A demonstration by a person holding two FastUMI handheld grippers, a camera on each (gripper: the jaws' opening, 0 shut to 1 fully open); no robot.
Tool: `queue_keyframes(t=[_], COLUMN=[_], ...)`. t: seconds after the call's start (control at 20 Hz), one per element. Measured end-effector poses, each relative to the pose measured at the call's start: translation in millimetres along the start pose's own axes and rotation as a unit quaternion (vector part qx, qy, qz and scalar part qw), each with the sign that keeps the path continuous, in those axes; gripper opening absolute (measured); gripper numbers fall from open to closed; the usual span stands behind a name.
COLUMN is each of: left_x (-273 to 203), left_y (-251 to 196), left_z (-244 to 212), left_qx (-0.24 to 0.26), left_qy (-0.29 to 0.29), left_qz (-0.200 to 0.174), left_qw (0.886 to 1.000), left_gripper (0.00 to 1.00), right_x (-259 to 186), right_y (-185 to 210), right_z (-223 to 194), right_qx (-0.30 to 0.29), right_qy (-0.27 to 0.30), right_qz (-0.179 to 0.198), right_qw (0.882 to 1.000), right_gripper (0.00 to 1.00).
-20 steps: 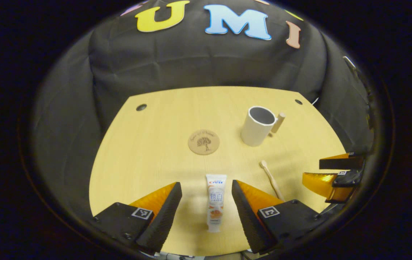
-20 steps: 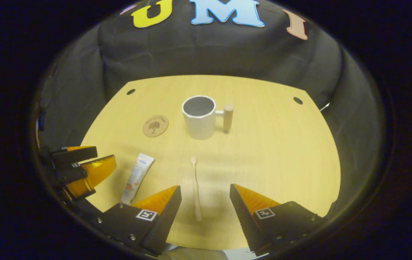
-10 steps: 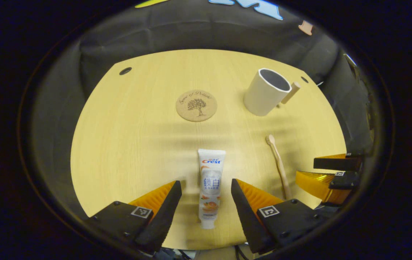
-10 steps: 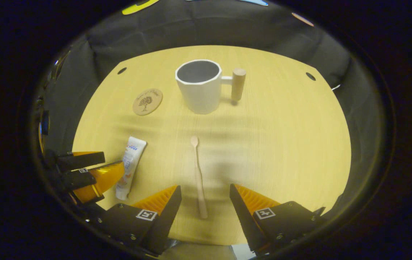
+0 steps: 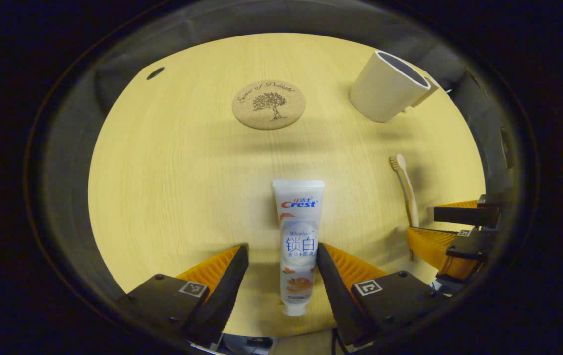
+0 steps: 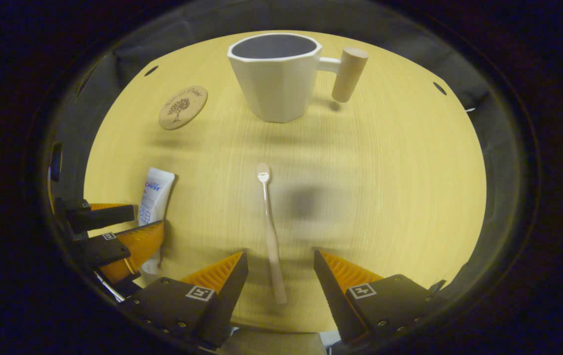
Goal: Put the toothbrush and toothpaste on the desktop into the cup, then pick up the cup and place it on the coaster on the desktop.
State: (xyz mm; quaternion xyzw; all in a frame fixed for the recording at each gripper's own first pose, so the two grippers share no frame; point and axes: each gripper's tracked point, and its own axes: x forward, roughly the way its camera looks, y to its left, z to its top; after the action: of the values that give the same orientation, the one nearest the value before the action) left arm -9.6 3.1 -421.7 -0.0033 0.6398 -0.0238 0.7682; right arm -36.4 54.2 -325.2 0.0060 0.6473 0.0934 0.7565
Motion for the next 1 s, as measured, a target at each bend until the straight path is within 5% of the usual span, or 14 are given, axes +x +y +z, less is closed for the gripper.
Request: queue_keyframes(t=[0.8, 0.9, 0.95, 1.0], left_x=[4.4, 3.5, 3.0, 1.9], left_y=[0.6, 1.3, 2.3, 1.7], left_z=[3.8, 2.1, 2.0, 1.4], left_qx=[-0.009, -0.021, -0.031, -0.034], left_qy=[0.04, 0.039, 0.037, 0.036], left_qz=[0.01, 0.011, 0.012, 0.012], left_qw=[0.999, 0.999, 0.999, 0.999], left_gripper=[0.93, 0.8, 0.72, 0.58], right_x=[-2.9, -3.6, -4.1, -4.4], right_y=[-4.6, -6.8, -6.5, -6.2], right_z=[-11.3, -10.0, -12.6, -13.3], right_qx=[0.021, 0.02, 0.026, 0.023], right_qy=[0.057, 0.053, 0.054, 0.056], right_qz=[-0.019, -0.024, -0.024, -0.023], right_qw=[0.998, 0.998, 0.998, 0.998], right_gripper=[0.83, 0.83, 0.67, 0.62])
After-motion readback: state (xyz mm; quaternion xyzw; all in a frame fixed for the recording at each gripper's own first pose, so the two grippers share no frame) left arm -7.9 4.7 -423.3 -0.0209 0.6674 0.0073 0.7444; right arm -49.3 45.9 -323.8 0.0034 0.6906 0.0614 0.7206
